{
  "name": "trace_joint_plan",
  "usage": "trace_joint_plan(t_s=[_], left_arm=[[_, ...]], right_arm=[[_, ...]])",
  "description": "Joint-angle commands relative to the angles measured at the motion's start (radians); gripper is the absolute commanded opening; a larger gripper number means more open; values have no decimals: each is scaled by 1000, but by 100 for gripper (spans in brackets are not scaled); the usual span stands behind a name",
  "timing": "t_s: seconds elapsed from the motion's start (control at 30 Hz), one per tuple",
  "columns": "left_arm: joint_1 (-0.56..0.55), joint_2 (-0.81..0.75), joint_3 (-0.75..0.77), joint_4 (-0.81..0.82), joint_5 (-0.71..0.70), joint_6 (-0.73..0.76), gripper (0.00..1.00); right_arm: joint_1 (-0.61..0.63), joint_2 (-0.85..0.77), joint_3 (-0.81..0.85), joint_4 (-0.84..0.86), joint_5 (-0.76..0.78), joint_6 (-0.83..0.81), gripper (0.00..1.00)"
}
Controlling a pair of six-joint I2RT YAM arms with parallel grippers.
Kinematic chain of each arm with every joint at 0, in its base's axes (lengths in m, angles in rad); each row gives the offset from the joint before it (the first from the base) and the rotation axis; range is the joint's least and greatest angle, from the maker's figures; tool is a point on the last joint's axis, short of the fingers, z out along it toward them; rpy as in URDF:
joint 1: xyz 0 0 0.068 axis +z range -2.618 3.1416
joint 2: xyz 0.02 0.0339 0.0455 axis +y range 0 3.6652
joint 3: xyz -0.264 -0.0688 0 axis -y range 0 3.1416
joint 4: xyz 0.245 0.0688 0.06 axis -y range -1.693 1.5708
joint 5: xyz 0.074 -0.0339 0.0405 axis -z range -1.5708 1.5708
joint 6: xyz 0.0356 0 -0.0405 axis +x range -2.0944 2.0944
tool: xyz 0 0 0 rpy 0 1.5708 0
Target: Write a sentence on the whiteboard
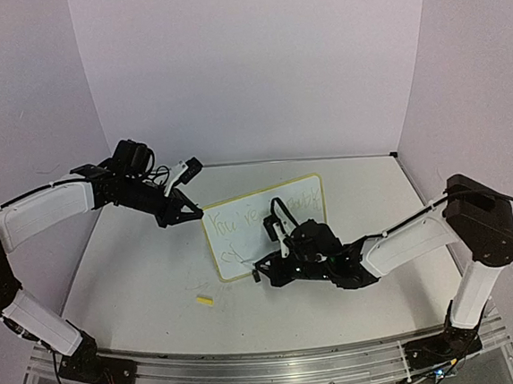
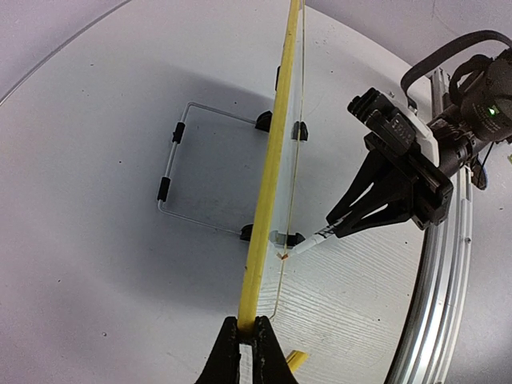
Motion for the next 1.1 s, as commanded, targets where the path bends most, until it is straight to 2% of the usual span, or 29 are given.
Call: trace_joint_plan(t_s=[0.0, 0.23, 0.73, 1.07], left_arm=[[-10, -3, 3, -25, -22, 43, 0], [-10, -4, 3, -25, -21, 43, 0], [-10, -4, 4, -25, -22, 42, 0], [-11, -4, 2, -26, -22, 42, 0]], right_arm=[[-5, -74, -40, 17, 89, 2, 0], [-5, -139, -86, 78, 38, -1, 0], [-7, -65, -25, 76, 49, -2, 0], [-6, -70, -24, 71, 87, -11, 0]])
